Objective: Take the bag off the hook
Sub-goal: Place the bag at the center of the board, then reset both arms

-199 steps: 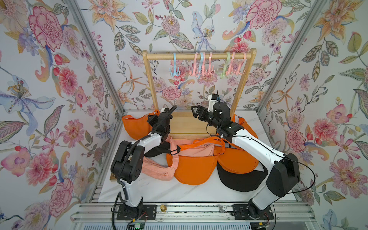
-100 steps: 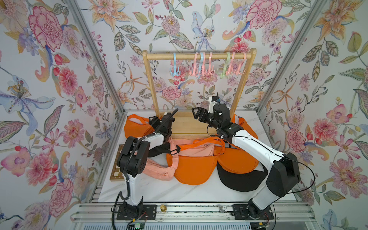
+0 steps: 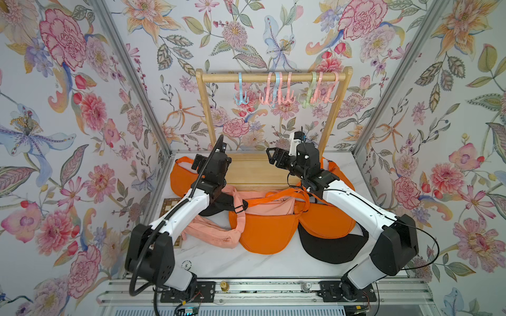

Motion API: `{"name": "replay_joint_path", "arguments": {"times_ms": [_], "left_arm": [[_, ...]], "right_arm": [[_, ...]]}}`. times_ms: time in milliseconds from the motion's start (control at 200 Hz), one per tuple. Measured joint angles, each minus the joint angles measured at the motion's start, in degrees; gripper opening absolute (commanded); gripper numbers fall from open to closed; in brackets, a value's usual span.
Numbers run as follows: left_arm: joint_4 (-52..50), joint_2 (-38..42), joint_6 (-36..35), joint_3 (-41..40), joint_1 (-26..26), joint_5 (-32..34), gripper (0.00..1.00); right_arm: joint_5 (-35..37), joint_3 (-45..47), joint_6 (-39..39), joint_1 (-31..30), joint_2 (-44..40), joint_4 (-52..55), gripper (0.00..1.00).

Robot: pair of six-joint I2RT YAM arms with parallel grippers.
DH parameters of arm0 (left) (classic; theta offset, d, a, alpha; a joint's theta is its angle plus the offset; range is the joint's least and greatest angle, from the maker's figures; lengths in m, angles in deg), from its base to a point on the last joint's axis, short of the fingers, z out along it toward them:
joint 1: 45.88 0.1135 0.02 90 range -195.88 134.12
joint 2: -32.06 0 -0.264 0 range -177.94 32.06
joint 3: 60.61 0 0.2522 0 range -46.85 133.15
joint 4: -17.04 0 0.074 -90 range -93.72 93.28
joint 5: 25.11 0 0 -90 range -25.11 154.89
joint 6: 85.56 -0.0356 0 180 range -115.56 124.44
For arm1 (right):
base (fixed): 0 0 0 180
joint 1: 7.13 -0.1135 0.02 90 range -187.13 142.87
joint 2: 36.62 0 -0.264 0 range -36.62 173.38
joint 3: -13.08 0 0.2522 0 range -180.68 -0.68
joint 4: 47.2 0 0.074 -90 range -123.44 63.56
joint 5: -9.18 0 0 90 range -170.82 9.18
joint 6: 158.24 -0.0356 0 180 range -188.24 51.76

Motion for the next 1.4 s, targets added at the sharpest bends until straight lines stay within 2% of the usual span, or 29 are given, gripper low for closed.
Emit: {"name": "replay_joint_path", "arguments": {"times_ms": [145, 165, 280, 380, 455, 530, 611, 726, 881, 1056, 1221, 1401], "left_arm": [[-2.38, 11.23, 7.34, -3.45, 0.00, -8.76, 1.00], [-2.47, 12.44, 8.11, -4.17, 0.00, -9.68, 1.00], [-1.77, 21.24, 11.37, -11.43, 0.00, -12.48, 1.00], [3.67, 30.62, 12.35, -21.99, 0.00, -10.60, 1.00], [11.37, 37.57, 12.17, -32.04, 0.00, -5.92, 1.00], [22.34, 42.14, 10.78, -42.47, 0.00, -1.38, 1.00], [33.29, 43.30, 8.09, -52.19, 0.07, 1.33, 1.00], [45.07, 39.87, 4.11, -61.00, 1.25, 4.96, 1.00], [52.46, 31.98, 2.95, -61.79, 6.80, 5.35, 1.00], [60.87, 20.61, 3.37, -61.83, 11.08, 2.16, 1.00], [67.78, 7.80, 3.93, -61.20, 13.73, -3.67, 1.00], [79.52, -6.01, 4.22, -58.51, 14.75, -8.79, 1.00]], "right_arm": [[4.70, -2.56, 6.21, 0.92, -1.92, 4.90, 0.88], [5.57, -2.56, 7.26, 1.27, -2.56, 5.35, 1.00], [11.93, -0.59, 13.11, 4.00, -7.56, 6.84, 0.99], [19.02, 5.16, 17.53, 7.43, -14.01, 6.29, 0.99], [23.54, 11.76, 20.31, 9.97, -18.27, 4.24, 0.99], [25.49, 18.62, 21.94, 12.33, -20.76, 2.67, 0.99], [24.55, 25.62, 23.93, 15.37, -21.05, -0.09, 0.99], [24.90, 39.23, 28.96, 18.36, -20.96, -8.72, 0.99], [24.81, 51.17, 33.73, 19.30, -19.89, -16.94, 0.99], [25.75, 54.38, 34.32, 22.58, -14.97, -25.03, 0.99], [26.05, 55.82, 35.15, 24.24, -10.32, -31.74, 0.99], [22.01, 57.13, 34.45, 29.38, -5.97, -43.39, 0.99]]}}
